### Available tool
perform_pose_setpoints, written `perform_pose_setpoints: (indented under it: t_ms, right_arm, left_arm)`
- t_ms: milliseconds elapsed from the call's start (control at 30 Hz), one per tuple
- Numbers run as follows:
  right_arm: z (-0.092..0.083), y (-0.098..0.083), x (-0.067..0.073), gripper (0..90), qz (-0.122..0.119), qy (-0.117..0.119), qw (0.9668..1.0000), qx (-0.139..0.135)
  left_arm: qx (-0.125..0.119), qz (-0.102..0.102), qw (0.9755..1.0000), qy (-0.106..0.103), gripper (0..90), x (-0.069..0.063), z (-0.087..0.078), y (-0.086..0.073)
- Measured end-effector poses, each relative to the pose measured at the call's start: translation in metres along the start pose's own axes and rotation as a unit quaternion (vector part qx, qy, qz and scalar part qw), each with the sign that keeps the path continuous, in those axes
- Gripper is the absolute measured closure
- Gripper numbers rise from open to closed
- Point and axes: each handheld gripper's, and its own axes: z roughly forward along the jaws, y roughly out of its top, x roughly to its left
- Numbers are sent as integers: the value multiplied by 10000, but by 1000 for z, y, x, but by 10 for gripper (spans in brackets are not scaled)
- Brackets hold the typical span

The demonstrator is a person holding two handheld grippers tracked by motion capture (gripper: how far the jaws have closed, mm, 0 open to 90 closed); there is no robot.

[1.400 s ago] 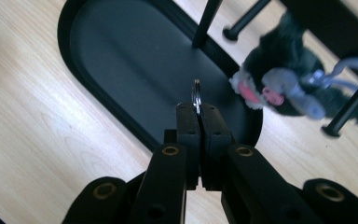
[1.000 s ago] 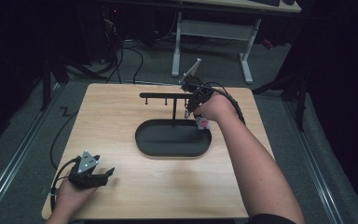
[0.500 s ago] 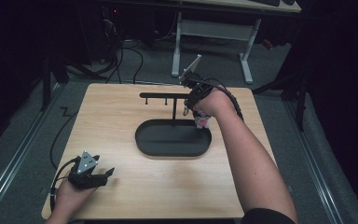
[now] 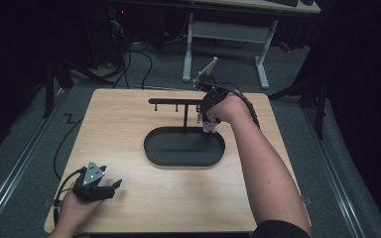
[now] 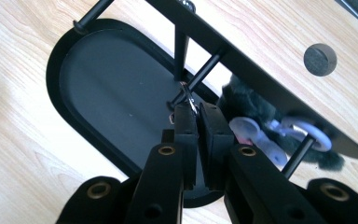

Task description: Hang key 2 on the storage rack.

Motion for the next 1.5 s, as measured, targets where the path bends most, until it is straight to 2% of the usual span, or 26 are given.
perform_pose_setpoints:
  t_ms: [133, 300, 500, 567, 733, 900, 1067, 1200, 1500]
  right_arm:
    - [2, 2, -2, 856, 47, -79, 9999, -56]
    - [1, 4, -6, 787, 182, -252, 9993, -221]
    - [-6, -2, -4, 728, 256, -278, 9987, -338]
    - [-7, -8, -3, 696, 295, -273, 9986, -357]
    - [-8, -26, 2, 507, 196, -120, 9980, -580]
    - [-7, -45, 11, 401, 101, -89, 9975, -700]
    - [-5, -63, 18, 376, 97, -58, 9958, -910]
    - [-2, -79, 22, 372, 180, -15, 9919, -1256]
    - [15, -115, 28, 344, 265, 114, 9871, -1577]
  left_arm:
    - [-9, -3, 10000, 2, 252, 0, -1, 0]
    - [11, -8, 10000, -38, 253, 2, 0, 0]
    - [-10, 19, 10000, -24, 252, 1, 1, 1]
    - [-5, 22, 10000, -21, 252, 1, 1, 1]
    - [-13, 30, 10000, -22, 252, 0, 2, 2]
    - [-8, 54, 10000, -33, 252, -1, 3, 2]
    - [24, 71, 10000, -48, 252, -2, 4, 3]
    - [19, 75, 10000, -62, 252, -3, 4, 3]
    - [42, 66, 9999, -95, 251, -4, 5, 3]
